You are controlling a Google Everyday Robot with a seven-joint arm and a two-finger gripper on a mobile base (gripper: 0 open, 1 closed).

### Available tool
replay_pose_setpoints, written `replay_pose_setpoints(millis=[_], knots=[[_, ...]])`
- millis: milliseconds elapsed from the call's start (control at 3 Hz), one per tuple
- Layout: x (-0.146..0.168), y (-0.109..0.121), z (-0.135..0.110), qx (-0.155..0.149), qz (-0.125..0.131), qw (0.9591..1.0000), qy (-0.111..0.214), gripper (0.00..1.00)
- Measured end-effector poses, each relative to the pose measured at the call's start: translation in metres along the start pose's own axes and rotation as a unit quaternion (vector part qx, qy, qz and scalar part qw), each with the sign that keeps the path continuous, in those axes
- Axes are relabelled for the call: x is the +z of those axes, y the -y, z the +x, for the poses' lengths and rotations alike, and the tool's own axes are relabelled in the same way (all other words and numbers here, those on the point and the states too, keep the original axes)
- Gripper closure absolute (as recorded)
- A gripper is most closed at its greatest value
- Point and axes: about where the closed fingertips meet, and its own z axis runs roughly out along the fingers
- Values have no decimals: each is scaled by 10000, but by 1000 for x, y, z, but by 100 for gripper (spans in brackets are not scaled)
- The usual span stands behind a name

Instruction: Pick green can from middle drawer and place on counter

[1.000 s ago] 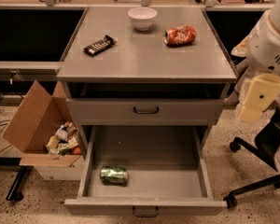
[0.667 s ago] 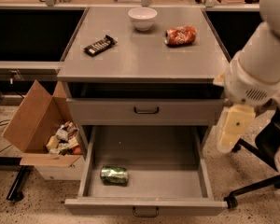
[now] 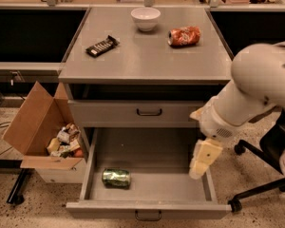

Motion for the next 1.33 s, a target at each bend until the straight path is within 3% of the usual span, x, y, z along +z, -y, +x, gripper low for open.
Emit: replay_pose_setpoints(millis=[333,667,1000,1333], knots=[[9,7,-9,30,118,9997,211,0],[9,7,-9,30,118,9997,210,0],[33,10,-1,65,28,10000,-1,0],[89,9,10,-116,-85,9996,-259,0]])
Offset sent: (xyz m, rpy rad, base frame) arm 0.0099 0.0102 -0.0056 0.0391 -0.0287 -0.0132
